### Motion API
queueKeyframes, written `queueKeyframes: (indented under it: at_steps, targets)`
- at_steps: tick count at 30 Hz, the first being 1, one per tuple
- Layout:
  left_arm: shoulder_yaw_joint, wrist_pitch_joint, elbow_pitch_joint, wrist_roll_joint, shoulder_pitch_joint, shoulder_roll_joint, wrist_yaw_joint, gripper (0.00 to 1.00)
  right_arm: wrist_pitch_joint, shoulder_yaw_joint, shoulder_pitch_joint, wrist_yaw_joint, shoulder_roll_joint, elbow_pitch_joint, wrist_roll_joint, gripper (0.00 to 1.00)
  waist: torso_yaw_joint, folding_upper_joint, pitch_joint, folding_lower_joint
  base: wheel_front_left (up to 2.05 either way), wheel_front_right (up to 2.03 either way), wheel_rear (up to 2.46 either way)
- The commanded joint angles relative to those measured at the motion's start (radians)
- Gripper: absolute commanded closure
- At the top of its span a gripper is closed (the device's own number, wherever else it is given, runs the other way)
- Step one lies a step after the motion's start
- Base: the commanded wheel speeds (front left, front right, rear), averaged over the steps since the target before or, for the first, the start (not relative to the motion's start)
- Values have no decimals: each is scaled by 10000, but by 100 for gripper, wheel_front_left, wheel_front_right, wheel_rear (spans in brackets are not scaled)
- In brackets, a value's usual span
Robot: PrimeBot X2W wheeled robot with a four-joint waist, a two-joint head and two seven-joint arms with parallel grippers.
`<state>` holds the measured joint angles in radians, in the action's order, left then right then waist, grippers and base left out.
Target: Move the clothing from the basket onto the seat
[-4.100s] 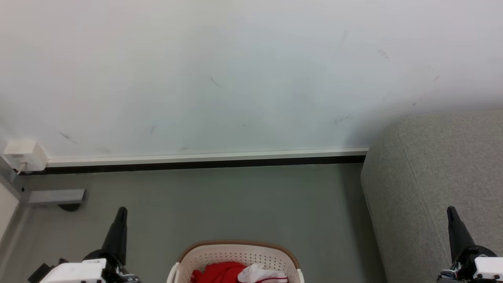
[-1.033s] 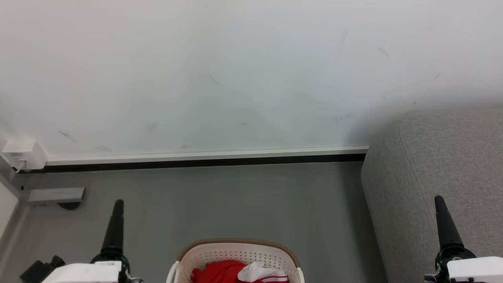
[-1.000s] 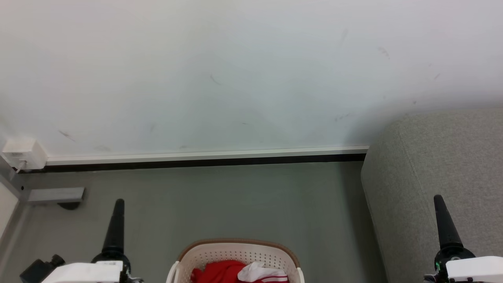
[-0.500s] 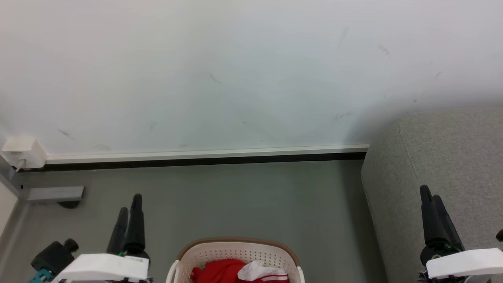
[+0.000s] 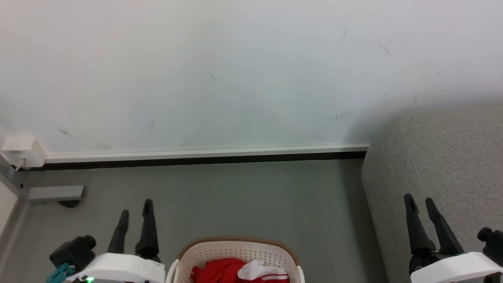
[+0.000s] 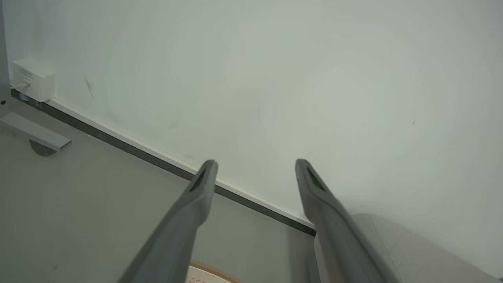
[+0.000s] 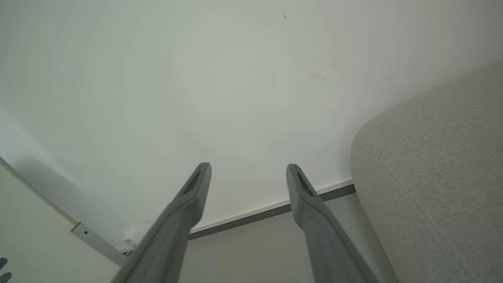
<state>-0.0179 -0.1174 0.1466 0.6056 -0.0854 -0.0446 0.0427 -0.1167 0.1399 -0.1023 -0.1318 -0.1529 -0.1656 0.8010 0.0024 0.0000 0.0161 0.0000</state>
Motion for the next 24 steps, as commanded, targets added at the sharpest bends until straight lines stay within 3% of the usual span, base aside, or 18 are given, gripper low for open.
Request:
queueKeyframes:
  at_steps: [1,24]
  targets:
    - [-60,-133,-76,-531,-128,-124,134,0,-136,120,-305,10,-132,-74,-487,0,6,0,9,0,0,0,0]
    - [-401,-705,-103,-2713,-81,-287,760,0,-711,355,-357,14,-204,-196,-2853,0,41,0,49,0,0,0,0]
